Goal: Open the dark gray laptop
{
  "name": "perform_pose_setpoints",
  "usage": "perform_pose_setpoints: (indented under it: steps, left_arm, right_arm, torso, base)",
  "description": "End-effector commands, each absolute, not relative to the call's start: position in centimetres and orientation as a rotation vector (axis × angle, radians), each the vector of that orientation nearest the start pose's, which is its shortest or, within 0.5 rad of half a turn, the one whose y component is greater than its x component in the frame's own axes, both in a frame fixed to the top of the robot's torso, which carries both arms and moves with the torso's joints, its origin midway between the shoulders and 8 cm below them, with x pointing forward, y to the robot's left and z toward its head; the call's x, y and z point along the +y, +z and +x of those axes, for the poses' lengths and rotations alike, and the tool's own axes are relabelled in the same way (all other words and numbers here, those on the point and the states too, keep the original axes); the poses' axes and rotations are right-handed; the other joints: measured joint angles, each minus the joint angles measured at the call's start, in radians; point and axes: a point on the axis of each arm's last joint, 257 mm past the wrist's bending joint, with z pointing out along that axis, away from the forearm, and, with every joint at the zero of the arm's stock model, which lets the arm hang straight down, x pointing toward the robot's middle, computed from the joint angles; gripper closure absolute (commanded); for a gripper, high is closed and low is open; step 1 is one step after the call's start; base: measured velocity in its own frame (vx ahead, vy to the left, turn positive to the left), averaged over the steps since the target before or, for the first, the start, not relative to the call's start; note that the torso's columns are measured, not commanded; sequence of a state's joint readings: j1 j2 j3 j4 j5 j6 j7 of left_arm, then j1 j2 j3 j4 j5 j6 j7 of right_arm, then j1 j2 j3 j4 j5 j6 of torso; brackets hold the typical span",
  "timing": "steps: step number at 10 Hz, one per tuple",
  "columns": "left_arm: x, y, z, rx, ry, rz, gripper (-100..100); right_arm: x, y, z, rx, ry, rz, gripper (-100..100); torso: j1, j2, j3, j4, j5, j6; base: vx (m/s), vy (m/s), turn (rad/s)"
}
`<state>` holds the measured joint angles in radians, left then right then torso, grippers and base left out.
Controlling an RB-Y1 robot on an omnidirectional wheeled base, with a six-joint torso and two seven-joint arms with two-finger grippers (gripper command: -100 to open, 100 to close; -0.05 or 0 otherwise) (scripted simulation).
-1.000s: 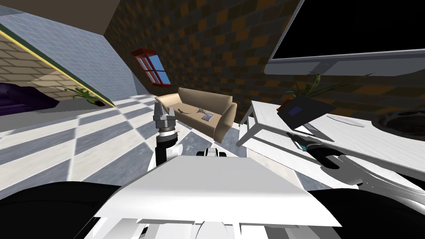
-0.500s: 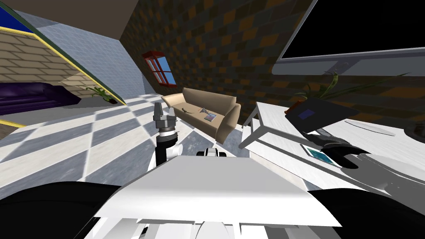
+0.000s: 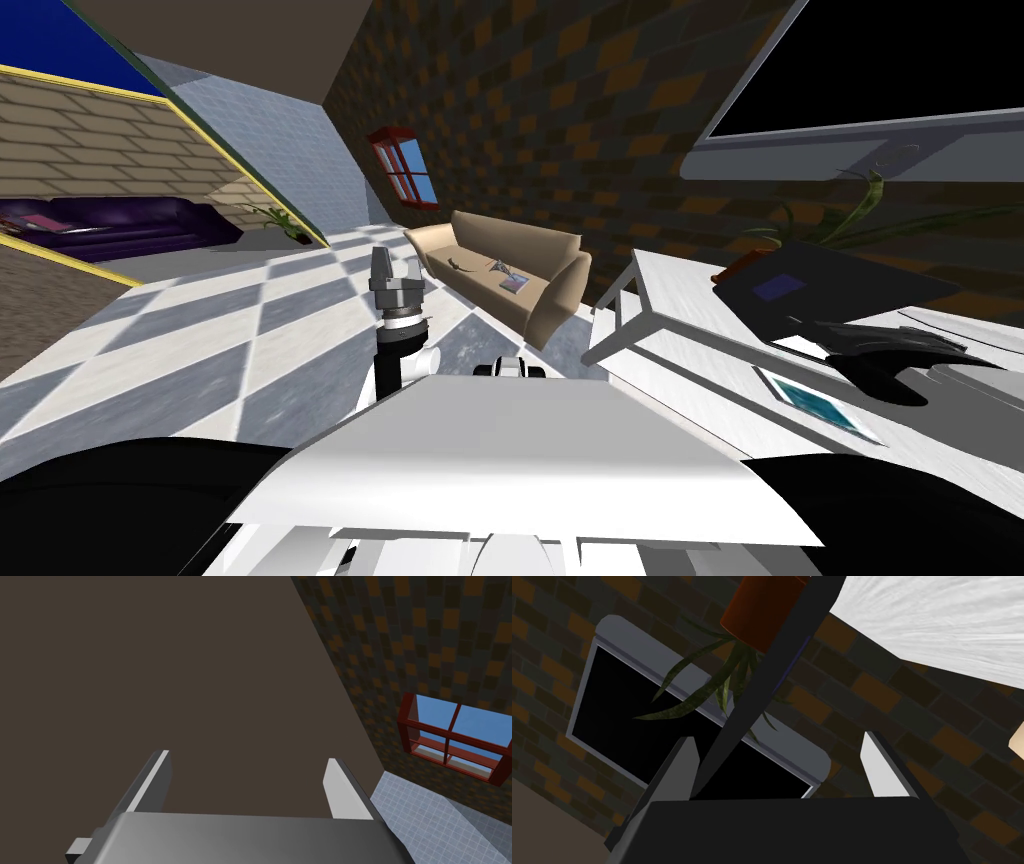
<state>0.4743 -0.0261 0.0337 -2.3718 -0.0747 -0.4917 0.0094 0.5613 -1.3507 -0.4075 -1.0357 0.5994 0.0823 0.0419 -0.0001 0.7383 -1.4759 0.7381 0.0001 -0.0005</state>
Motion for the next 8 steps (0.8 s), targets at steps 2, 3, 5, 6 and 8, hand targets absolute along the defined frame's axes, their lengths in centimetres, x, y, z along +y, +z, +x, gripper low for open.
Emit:
perform_pose_setpoints:
  steps: [2, 3, 5, 6, 8]
  left_arm:
    - [27.7, 7.1, 32.5, 0.556, -1.257, -0.544, 0]
    - [27.7, 7.1, 32.5, 0.556, -1.257, -0.544, 0]
    - [27.7, 7.1, 32.5, 0.556, -1.257, -0.544, 0]
    - [27.7, 7.1, 32.5, 0.556, -1.257, -0.544, 0]
    - [27.7, 7.1, 32.5, 0.556, -1.257, -0.544, 0]
  right_arm:
    - [-92.8, 0.6, 23.0, 1.771, -1.288, 0.262, -100]
    - [-93.4, 1.7, 22.3, 1.762, -1.332, 0.262, -100]
    - [-93.8, 3.2, 22.1, 1.752, -1.386, 0.241, -100]
    - [-94.0, 3.3, 21.9, 1.748, -1.389, 0.25, -100]
    - [-94.8, 4.3, 20.6, 1.739, -1.437, 0.264, -100]
  torso:
    - [0.0, 0.0, 0.0, 0.0, 0.0, 0.001]
    - [-0.001, 0.0, 0.0, 0.0, -0.001, 0.001]
    - [0.0, 0.0, 0.0, 0.0, 0.0, 0.001]
    - [0.0, 0.0, 0.0, 0.0, 0.0, 0.001]
    - [0.0, 0.0, 0.0, 0.0, 0.0, 0.001]
  base:
    - [0.004, 0.001, 0.117]
    - [0.0, -0.003, 0.113]
    - [-0.002, -0.009, 0.091]
    - [-0.002, -0.003, -0.018]
    - [-0.001, -0.001, 0.027]
